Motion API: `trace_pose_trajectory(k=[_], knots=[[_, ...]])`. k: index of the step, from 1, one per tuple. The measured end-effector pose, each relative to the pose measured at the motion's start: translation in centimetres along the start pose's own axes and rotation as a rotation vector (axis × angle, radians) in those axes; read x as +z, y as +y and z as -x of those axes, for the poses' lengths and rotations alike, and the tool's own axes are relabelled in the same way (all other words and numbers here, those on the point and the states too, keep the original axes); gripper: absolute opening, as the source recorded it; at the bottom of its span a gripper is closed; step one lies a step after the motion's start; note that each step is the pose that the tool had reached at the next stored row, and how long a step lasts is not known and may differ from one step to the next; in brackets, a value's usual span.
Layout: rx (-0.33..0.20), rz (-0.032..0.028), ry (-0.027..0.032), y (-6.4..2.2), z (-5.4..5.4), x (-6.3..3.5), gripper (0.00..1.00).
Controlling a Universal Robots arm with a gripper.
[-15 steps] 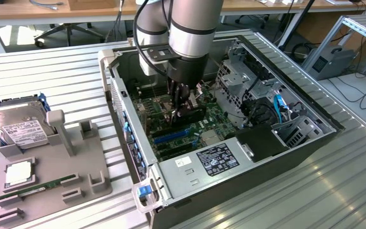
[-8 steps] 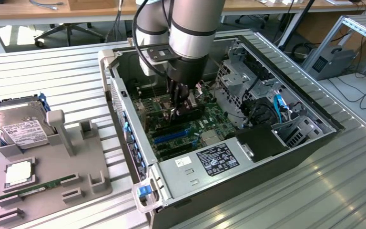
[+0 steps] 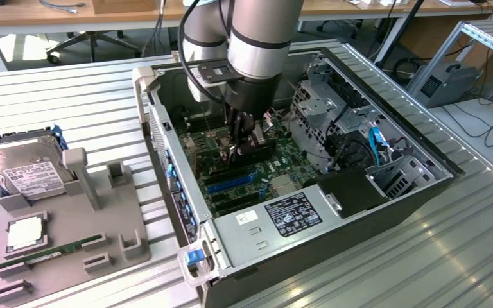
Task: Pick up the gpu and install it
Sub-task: 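Insert the gpu into the slot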
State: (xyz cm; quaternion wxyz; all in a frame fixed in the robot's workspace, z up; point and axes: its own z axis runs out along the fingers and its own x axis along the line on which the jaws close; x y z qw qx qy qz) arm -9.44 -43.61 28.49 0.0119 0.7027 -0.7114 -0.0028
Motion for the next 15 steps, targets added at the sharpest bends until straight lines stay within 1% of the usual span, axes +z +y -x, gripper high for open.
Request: trace_pose_trajectory(k=[2, 4, 8, 9, 15], knots=[[0.000, 0.0000, 0.0000, 0.00, 0.00, 0.00, 0.27], [0.000, 0.0001, -0.0019, 0.00, -0.02, -0.01, 0.27], [0.001, 0.0002, -0.0161, 0.00, -0.02, 0.00, 0.27], [0.001, 0.0002, -0.0172, 0.00, -0.01, 0.00, 0.27], [0.001, 0.0002, -0.0174, 0.00, -0.02, 0.00, 0.27]])
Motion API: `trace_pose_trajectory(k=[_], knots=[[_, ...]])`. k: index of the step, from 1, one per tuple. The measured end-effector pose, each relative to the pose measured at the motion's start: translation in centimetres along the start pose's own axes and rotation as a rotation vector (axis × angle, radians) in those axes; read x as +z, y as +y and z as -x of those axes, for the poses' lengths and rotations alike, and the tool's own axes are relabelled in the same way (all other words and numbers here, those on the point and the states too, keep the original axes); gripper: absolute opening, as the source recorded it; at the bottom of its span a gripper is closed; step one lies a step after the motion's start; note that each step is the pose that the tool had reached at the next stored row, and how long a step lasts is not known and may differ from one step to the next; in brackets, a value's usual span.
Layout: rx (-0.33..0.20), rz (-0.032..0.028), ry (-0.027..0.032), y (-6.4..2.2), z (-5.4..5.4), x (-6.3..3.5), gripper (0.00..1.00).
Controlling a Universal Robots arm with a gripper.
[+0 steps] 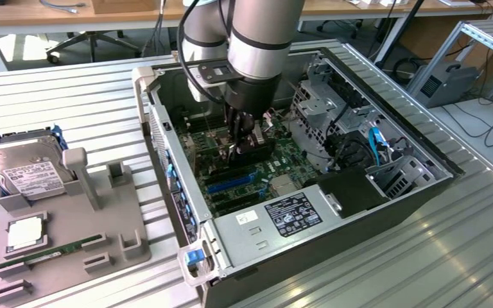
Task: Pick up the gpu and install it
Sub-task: 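Insert the gpu into the slot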
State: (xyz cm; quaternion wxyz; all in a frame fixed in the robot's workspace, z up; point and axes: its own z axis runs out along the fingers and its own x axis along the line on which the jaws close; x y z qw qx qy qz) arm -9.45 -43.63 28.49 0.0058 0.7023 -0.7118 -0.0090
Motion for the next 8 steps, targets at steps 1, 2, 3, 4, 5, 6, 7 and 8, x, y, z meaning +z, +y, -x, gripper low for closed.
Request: trace_pose_trajectory(k=[1, 2, 3, 4, 5, 6, 7, 8], knots=[[0.000, 0.0000, 0.0000, 0.00, 0.0, 0.00, 0.27], [0.000, 0.0000, 0.0000, 0.00, 0.0, 0.00, 0.27], [0.000, 0.0000, 0.0000, 0.00, 0.0, 0.00, 0.27], [0.000, 0.0000, 0.0000, 0.00, 0.0, 0.00, 0.27], [0.000, 0.0000, 0.0000, 0.00, 0.0, 0.00, 0.27], [0.000, 0.0000, 0.0000, 0.00, 0.0, 0.00, 0.27], [0.000, 0.0000, 0.0000, -0.01, -0.9, 0.00, 0.27], [0.000, 0.0000, 0.0003, -0.02, -1.4, -0.01, 0.27]])
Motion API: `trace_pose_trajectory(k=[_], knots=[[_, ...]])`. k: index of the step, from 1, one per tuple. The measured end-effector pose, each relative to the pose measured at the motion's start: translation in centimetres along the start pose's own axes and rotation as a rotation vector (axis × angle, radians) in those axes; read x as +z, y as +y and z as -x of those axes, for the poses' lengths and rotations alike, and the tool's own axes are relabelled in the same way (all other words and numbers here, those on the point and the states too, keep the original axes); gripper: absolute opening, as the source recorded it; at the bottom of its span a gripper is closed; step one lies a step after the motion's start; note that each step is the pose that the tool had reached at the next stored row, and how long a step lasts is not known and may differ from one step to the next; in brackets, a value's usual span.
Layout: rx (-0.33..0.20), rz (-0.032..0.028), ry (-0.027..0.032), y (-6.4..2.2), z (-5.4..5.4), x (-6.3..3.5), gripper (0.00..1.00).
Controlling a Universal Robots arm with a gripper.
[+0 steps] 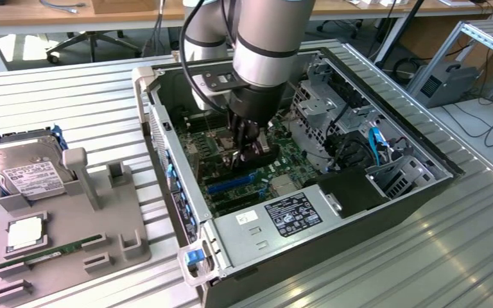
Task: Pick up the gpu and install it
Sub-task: 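Insert the gpu into the slot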
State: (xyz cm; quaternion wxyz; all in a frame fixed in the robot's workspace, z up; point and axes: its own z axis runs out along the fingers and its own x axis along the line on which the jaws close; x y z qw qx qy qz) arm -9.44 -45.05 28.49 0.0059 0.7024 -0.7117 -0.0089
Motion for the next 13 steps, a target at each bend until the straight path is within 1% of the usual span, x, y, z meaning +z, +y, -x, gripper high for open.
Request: trace_pose_trajectory(k=[1, 2, 4, 5, 6, 7, 8, 13], knots=[[0.000, -0.0001, 0.0007, 0.00, -0.5, 0.00, 0.27], [0.000, -0.0001, 0.0006, -0.01, -0.7, 0.00, 0.27], [0.000, 0.0000, 0.0009, -0.01, -0.8, 0.00, 0.27], [0.000, -0.0001, 0.0016, 0.41, -0.8, 0.08, 0.27], [0.000, 0.0000, 0.0017, 0.58, -0.7, 0.13, 0.27], [0.000, -0.0001, 0.0037, 0.87, -0.3, 0.24, 0.27], [0.000, -0.0002, 0.0045, 1.08, -0.4, 0.36, 0.27], [0.000, -0.0001, 0.0047, 1.24, -0.4, 0.51, 0.27]])
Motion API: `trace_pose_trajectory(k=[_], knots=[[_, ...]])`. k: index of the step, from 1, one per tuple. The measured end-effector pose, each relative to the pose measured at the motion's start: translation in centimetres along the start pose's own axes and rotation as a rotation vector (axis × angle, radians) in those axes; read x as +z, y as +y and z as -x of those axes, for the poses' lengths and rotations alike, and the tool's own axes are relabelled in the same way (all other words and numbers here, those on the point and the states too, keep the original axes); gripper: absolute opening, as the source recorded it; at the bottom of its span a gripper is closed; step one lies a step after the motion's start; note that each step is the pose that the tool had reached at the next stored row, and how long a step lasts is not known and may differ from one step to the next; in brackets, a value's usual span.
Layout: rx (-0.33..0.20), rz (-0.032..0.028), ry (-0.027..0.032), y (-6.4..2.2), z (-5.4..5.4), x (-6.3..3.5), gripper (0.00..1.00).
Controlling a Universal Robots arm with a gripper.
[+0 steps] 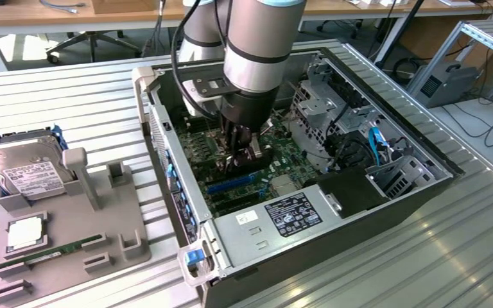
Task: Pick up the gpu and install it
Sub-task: 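Insert the gpu into the slot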
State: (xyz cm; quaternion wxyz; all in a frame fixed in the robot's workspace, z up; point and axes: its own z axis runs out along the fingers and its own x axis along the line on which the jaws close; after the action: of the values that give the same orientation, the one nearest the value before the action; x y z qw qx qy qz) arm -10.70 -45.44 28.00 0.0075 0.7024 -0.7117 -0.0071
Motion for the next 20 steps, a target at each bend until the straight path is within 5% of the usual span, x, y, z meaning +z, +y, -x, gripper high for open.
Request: trace_pose_trajectory(k=[20], knots=[[0.000, 0.0000, 0.0005, 0.35, -0.07, 0.77, 0.27]])
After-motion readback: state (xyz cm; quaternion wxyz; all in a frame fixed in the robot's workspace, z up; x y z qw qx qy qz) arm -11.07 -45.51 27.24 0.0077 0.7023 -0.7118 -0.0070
